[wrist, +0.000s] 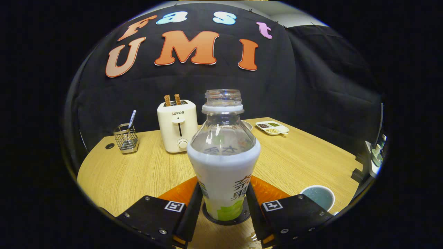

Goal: Take the bottle from table, then pour the juice into the cup, finally place the bottle on the coaster

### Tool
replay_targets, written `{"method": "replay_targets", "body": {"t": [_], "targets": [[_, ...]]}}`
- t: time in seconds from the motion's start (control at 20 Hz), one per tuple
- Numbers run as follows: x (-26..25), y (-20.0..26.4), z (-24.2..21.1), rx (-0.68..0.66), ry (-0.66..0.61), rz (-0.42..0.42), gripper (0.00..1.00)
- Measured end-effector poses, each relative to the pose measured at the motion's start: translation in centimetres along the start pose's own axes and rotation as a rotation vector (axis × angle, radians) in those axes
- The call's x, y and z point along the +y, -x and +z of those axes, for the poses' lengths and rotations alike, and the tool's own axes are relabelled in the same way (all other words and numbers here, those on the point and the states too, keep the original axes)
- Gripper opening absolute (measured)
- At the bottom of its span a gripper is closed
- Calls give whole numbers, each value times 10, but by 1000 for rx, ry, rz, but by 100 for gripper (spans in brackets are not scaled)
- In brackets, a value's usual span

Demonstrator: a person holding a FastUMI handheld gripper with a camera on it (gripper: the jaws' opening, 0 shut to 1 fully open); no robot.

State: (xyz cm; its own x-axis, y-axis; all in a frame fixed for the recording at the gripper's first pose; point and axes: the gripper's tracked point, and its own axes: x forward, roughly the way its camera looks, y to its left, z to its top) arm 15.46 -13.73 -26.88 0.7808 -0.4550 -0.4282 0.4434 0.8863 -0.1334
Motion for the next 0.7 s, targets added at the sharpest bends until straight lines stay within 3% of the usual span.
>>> {"method": "replay_targets", "body": {"t": [0.2, 0.4, 0.7], "targets": [[-3, 14, 10, -20, -42, 11, 70], [-5, 37, 32, -55, -31, 25, 96], [2, 105, 95, -149, -21, 93, 97]]}}
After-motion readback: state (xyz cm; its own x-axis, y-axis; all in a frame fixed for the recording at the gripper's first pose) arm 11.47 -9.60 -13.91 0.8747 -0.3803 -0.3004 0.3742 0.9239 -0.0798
